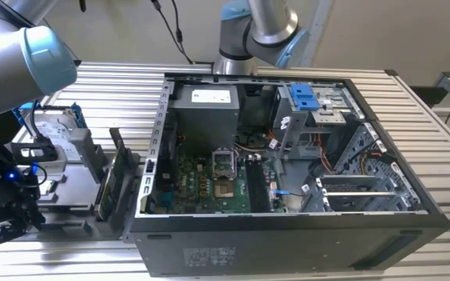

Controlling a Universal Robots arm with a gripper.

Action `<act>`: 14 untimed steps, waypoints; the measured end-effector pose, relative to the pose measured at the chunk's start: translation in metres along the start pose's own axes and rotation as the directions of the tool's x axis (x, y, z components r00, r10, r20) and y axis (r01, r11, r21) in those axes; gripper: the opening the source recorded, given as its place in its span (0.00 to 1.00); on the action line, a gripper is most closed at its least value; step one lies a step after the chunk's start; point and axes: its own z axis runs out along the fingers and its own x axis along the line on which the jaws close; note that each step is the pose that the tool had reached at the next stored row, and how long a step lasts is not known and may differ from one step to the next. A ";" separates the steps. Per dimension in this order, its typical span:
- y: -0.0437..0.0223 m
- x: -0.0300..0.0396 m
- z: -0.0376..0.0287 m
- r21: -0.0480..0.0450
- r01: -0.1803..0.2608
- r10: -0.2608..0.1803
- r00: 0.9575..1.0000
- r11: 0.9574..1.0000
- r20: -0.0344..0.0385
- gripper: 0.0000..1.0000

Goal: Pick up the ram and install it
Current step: 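Pick up the ram and move it above insertion slot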

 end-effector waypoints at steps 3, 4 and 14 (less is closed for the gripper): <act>0.0000 0.0000 0.0000 0.000 0.000 0.000 1.000 1.000 0.000 0.23; 0.0000 0.0000 0.0000 0.000 0.000 0.000 1.000 1.000 0.000 0.23; 0.0001 0.0000 0.0000 0.000 0.000 0.000 1.000 1.000 0.000 0.14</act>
